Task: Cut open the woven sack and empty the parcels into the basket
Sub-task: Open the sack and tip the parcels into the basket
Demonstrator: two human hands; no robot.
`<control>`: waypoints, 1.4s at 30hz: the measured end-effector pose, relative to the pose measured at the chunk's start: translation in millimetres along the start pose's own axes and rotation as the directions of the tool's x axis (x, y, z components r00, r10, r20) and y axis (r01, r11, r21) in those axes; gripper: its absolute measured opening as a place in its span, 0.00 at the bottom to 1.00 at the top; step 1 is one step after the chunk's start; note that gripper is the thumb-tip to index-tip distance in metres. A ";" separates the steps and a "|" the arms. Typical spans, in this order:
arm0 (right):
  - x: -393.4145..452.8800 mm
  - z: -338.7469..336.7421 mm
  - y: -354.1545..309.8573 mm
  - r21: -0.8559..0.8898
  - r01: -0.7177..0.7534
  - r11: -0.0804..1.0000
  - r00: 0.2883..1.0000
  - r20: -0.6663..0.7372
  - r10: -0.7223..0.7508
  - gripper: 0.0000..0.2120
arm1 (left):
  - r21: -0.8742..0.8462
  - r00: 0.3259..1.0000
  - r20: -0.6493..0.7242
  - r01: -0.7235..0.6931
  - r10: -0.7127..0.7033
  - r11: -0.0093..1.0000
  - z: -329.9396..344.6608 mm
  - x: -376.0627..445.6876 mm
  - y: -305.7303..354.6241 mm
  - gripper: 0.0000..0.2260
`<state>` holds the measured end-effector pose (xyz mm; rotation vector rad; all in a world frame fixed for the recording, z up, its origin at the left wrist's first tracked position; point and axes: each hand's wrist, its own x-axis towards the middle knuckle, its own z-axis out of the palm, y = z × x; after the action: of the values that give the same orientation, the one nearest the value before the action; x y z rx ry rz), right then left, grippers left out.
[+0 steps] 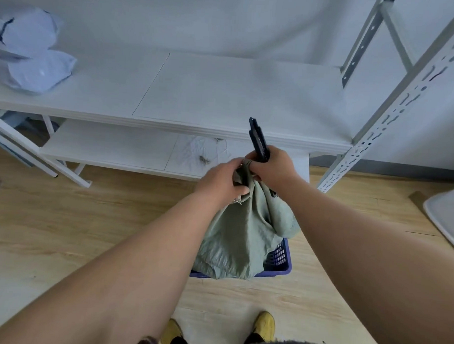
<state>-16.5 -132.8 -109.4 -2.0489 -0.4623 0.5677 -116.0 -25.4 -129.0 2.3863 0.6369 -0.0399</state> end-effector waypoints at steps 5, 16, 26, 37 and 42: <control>4.2 -18.1 15.9 0.001 0.020 1.000 0.999 0.042 -0.020 0.05 | -0.044 0.982 -0.159 0.100 -0.105 0.994 21.3 9.9 16.8 0.11; 14.5 -8.1 16.8 0.032 -0.021 0.999 0.956 -0.292 0.030 0.09 | -0.102 0.808 -0.563 0.140 -0.173 0.985 -38.5 15.0 2.2 0.15; 16.3 -1.7 5.8 0.004 -0.114 0.993 0.934 -0.340 0.109 0.07 | -0.081 0.902 -0.428 -0.094 0.050 0.992 -52.7 15.4 15.9 0.14; 14.2 -5.9 7.7 -0.016 -0.135 0.991 0.934 -0.337 0.122 0.08 | -0.127 0.817 -0.567 -0.213 0.106 0.969 -65.7 16.2 7.4 0.11; 13.4 -1.5 9.6 -0.023 -0.102 0.995 0.947 -0.307 0.090 0.10 | 0.106 0.978 -0.209 0.007 0.016 0.994 -50.3 16.1 -12.0 0.12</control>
<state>-3.6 -131.6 -119.8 -2.1578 -0.1912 0.2901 -114.0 20.1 -99.8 2.5152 0.7436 0.1872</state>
